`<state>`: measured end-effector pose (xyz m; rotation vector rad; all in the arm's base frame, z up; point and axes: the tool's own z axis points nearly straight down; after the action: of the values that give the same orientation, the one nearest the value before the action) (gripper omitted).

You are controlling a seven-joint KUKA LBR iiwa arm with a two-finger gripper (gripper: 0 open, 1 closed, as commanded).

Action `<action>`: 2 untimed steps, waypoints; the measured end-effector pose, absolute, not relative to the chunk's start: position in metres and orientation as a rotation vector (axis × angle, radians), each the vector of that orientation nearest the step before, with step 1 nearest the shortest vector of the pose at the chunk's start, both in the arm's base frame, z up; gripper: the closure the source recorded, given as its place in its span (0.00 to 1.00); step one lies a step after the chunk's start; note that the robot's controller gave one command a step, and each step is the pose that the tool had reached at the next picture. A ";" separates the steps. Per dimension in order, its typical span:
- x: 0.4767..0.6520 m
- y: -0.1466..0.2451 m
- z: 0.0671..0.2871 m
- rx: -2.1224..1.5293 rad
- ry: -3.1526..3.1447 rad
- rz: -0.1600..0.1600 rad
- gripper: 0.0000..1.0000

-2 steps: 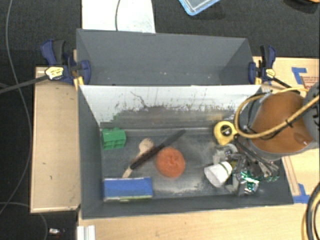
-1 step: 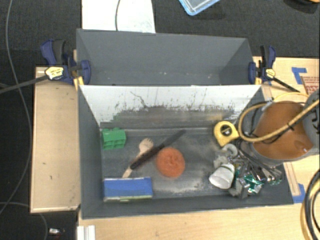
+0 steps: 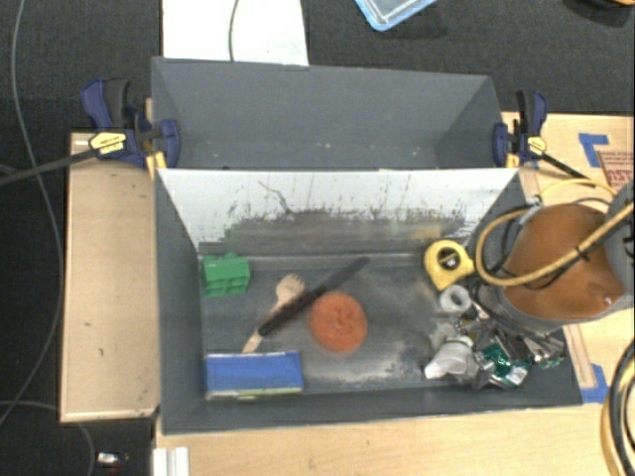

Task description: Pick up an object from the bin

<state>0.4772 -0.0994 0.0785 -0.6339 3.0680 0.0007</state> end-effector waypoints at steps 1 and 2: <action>0.477 -0.099 0.079 -0.636 3.068 0.001 1.00; 0.478 -0.106 0.134 -0.665 3.063 0.004 1.00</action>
Offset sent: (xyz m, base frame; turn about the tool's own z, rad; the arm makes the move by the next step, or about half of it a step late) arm 0.0009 -0.0086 0.0633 -0.0243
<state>0.4776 -0.1063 0.1339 -0.6650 3.0625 0.0039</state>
